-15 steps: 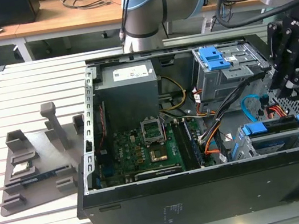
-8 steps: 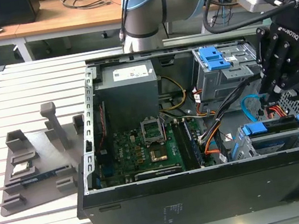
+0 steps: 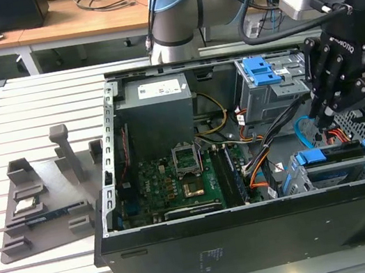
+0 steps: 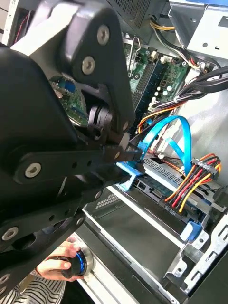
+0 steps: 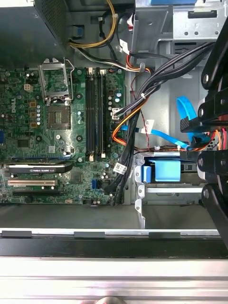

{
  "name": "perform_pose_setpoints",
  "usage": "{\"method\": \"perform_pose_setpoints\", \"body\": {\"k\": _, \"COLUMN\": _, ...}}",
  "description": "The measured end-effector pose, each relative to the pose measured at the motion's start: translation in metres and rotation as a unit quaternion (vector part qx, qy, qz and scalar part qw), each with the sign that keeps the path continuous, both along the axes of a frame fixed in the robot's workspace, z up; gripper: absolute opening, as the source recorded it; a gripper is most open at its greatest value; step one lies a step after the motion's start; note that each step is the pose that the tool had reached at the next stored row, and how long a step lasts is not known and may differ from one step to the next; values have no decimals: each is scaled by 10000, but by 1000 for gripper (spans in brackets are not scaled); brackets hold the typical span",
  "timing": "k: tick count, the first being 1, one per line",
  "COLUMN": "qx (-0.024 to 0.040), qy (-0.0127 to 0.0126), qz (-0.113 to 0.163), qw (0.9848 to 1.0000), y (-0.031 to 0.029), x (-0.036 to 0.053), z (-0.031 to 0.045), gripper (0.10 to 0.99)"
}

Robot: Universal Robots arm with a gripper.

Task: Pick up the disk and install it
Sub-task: 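Insert the second disk wire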

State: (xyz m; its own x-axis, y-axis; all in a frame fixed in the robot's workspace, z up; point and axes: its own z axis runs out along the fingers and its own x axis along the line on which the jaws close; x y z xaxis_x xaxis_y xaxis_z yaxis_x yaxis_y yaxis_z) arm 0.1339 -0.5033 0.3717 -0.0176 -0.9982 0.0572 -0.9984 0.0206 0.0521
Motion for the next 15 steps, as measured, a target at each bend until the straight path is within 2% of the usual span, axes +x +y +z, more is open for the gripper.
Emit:
{"method": "perform_pose_setpoints", "body": {"k": 3, "qx": 0, "qy": 0, "qz": 4, "qw": 10000, "y": 0, "x": 0, "z": 0, "gripper": 106}}
{"method": "perform_pose_setpoints", "body": {"k": 6, "qx": -1, "qy": 0, "qz": 9, "qw": 10000, "y": -10, "x": 0, "z": -1, "gripper": 106}}
{"method": "perform_pose_setpoints", "body": {"k": 9, "qx": -48, "qy": 0, "qz": 9, "qw": 10000, "y": -93, "x": 0, "z": -5, "gripper": 106}}
{"method": "perform_pose_setpoints", "body": {"k": 10, "qx": -61, "qy": 0, "qz": 9, "qw": 10000, "y": -148, "x": 0, "z": -14, "gripper": 106}}
{"method": "perform_pose_setpoints", "body": {"k": 12, "qx": -60, "qy": 0, "qz": 9, "qw": 10000, "y": -224, "x": 15, "z": -68, "gripper": 106}}
{"method": "perform_pose_setpoints", "body": {"k": 15, "qx": -61, "qy": 1, "qz": 5, "qw": 10000, "y": -239, "x": 75, "z": -132, "gripper": 106}}
